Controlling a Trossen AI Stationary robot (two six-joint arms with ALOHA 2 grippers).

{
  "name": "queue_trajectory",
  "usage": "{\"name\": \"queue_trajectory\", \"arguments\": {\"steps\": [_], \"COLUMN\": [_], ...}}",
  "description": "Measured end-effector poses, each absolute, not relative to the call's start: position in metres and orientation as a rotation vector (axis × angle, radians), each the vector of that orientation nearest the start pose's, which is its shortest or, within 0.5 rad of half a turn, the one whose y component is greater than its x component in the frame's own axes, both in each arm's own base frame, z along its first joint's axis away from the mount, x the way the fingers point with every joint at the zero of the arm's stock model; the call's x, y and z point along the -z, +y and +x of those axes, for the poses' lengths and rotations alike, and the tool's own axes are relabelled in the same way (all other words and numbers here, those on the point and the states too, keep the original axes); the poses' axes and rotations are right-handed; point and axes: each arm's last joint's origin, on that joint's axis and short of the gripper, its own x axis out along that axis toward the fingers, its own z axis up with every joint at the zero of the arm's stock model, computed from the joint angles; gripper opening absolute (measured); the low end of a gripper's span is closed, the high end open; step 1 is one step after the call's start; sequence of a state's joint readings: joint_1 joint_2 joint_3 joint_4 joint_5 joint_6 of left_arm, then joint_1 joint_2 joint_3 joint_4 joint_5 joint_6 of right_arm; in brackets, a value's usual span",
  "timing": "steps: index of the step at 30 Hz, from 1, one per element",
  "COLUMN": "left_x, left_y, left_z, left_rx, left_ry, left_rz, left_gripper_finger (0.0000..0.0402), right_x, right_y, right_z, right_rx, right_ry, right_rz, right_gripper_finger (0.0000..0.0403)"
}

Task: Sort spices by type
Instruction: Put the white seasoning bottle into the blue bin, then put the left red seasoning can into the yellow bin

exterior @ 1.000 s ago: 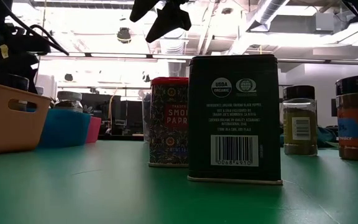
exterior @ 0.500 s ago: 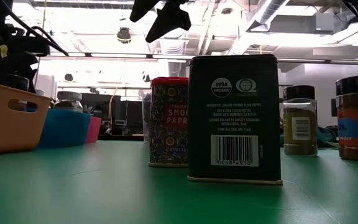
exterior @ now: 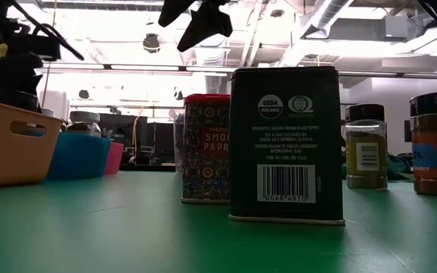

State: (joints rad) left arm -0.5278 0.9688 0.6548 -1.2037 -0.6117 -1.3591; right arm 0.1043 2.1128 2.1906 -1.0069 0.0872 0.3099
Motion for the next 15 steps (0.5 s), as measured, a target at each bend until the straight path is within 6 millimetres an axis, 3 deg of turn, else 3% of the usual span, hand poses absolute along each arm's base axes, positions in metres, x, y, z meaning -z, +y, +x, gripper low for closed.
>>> {"name": "queue_trajectory", "arguments": {"steps": [15], "left_x": [-0.241], "left_y": [-0.049], "left_z": [0.117], "left_rx": [-0.844], "left_ry": [0.936], "left_rz": [-0.363], "left_gripper_finger": [0.0265], "right_x": [-0.333], "right_y": [0.043], "right_z": [0.454], "right_rx": [0.119], "right_ry": [0.886], "right_rz": [0.191], "right_gripper_finger": [0.0311]}}
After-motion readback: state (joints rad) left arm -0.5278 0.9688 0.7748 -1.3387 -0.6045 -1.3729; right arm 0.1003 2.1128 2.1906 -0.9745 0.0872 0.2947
